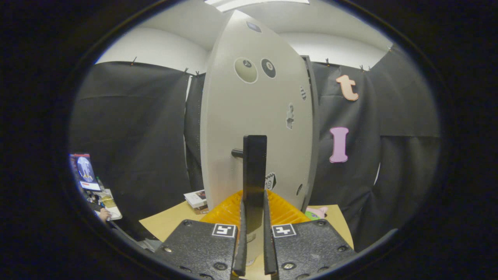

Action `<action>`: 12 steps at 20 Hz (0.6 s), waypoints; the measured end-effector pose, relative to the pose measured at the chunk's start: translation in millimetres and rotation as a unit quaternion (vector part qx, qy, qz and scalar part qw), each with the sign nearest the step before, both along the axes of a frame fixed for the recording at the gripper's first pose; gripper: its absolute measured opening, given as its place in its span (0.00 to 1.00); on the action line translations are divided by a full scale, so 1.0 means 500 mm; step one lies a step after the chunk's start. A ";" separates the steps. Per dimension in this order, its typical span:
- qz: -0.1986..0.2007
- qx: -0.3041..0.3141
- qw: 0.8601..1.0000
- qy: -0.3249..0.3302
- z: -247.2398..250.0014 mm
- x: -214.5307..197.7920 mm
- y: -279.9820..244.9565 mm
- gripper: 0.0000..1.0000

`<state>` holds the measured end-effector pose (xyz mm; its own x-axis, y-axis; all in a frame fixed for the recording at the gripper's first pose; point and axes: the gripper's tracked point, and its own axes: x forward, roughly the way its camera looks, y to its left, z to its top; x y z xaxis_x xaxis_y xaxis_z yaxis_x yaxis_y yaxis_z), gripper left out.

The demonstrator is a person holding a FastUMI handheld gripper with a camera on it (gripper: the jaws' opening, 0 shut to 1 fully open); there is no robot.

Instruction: Open the shoe cabinet door, grab the shoes and put them into the shoe cabinet, then close the shoe cabinet door.

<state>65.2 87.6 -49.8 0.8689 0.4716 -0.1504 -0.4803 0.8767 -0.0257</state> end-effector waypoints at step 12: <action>-0.061 0.053 0.997 -0.018 0.012 0.054 -0.210 0.04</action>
